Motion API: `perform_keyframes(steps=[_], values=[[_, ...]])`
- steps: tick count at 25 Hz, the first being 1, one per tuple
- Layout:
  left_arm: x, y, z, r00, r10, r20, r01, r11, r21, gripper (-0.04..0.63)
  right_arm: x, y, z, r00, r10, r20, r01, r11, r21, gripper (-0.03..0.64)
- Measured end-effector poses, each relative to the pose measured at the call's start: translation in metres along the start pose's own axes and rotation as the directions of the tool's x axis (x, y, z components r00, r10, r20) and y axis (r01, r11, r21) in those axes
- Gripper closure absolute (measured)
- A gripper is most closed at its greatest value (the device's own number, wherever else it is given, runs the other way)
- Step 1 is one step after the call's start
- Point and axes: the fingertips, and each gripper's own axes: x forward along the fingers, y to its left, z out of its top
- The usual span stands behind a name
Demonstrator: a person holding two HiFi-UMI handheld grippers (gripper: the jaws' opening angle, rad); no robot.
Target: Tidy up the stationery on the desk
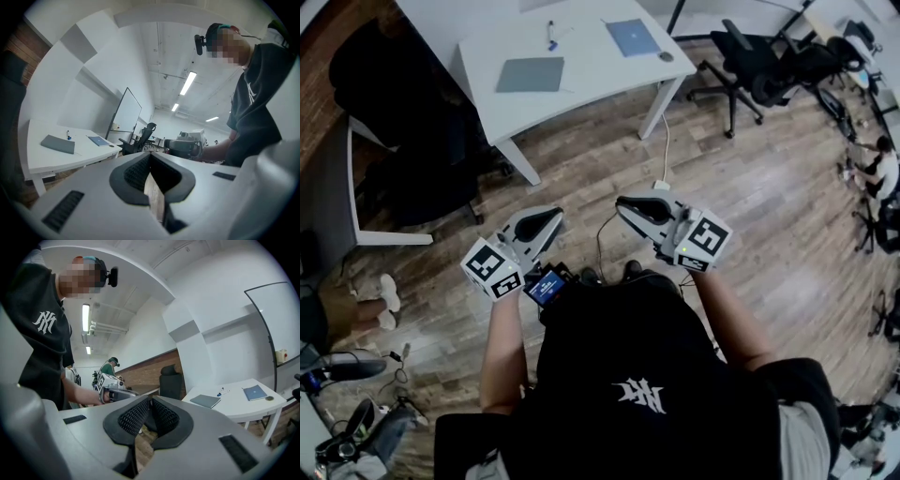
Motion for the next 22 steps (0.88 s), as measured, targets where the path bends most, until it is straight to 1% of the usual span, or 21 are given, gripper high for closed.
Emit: perform_keyframes(steps=[5,7,13,17,22], values=[[-0.008,0.011,0.012,1.0,-0.02,0.005,0.02,1.0,0.021,0.592,0.019,0.004,0.002,1.0,-0.002,0.0,0.002,1.0,-0.016,0.569],[-0.008,0.014,0.015,1.0,-0.028,0.005,0.028,0.999,0.025,0.592,0.022,0.003,0.0,1.0,-0.01,-0.002,0.01,1.0,-0.008,0.569],[-0.003,0.026,0.017,0.999,-0.033,0.007,0.033,0.999,0.016,0.592,0.026,-0.011,-0.002,1.0,-0.024,-0.003,0.024,1.0,-0.017,0.569],[0.008,0.037,0.021,1.0,-0.024,0.014,0.024,1.0,0.013,0.592,0.032,-0.028,0.002,1.0,-0.009,0.0,0.009,1.0,-0.006,0.569],[0.033,0.062,0.028,1.0,0.011,0.002,-0.011,1.0,0.008,0.592,0.038,-0.068,0.003,1.0,0.017,0.001,-0.017,1.0,0.0,0.569]])
